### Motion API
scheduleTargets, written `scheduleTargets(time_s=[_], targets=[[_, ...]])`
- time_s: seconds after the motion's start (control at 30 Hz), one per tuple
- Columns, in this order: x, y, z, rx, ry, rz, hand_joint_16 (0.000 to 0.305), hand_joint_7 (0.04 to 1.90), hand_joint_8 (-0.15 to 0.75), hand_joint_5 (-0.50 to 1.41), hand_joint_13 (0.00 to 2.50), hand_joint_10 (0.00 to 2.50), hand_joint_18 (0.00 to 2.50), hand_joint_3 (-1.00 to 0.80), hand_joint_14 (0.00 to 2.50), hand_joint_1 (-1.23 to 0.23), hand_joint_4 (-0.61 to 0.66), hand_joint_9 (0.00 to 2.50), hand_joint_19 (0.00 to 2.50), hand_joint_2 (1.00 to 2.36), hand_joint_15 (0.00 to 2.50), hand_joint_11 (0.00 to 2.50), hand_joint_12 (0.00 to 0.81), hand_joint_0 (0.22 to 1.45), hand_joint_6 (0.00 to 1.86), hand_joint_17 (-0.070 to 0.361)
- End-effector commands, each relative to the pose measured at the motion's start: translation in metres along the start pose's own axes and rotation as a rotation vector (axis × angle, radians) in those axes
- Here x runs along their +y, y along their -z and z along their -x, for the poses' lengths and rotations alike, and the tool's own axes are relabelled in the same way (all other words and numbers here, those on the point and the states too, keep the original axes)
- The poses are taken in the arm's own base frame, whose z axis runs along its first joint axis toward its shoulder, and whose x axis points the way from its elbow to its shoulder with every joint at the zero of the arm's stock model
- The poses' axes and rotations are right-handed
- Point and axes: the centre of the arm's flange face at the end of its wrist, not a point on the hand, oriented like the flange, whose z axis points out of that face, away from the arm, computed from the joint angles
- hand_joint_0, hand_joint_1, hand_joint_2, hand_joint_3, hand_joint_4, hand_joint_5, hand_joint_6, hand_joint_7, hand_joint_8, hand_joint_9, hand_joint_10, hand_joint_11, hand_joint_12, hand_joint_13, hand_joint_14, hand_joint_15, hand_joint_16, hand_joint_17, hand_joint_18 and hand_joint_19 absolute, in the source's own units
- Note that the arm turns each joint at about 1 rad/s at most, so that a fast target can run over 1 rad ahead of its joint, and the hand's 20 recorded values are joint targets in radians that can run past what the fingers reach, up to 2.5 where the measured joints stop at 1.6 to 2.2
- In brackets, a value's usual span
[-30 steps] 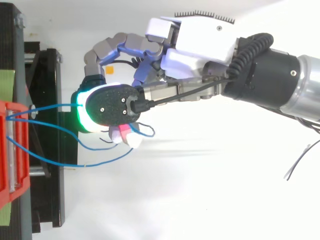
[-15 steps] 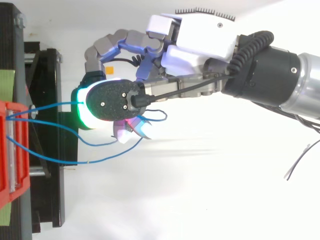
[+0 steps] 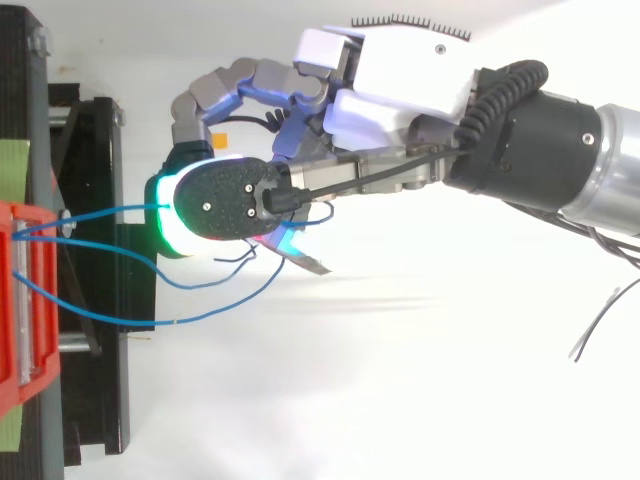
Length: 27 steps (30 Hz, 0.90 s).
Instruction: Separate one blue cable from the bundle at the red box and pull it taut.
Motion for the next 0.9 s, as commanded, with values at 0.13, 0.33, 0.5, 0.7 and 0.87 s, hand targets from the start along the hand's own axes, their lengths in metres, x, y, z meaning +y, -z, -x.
scheduleTargets(time_s=[0.13,0.33,0.5,0.7,0.87], targets=[[0.006,0.0,-0.008,0.01,0.043,0.006,0.055,1.15,0.355,-0.19,1.56,0.01,0.97,-0.32,0.02,-0.76,-0.06,1.41,0.65,1.01,1.49,1.58,0.383,0.75,0.94,0.124],[0.006,0.015,-0.006,-0.013,0.138,-0.105,0.055,1.15,0.343,-0.18,1.57,0.01,0.97,-0.32,0.02,-0.76,-0.07,1.4,0.67,1.01,1.56,1.62,0.378,0.75,0.94,0.124],[0.007,0.016,-0.009,-0.002,0.122,-0.11,0.056,1.15,0.35,-0.18,1.57,0.0,0.97,-0.31,0.01,-0.76,-0.07,1.39,0.67,1.01,1.57,1.62,0.374,0.75,0.94,0.125],[0.035,0.034,-0.011,0.019,0.109,-0.15,0.056,1.15,0.35,-0.18,1.57,0.0,0.97,-0.31,0.01,-0.76,-0.07,1.39,0.68,1.01,1.57,1.63,0.375,0.75,0.94,0.125],[0.051,0.046,-0.014,0.021,0.12,-0.176,0.056,1.16,0.352,-0.18,1.57,0.01,0.97,-0.3,0.01,-0.76,-0.07,1.38,0.68,1.01,1.57,1.64,0.374,0.75,0.94,0.125]])
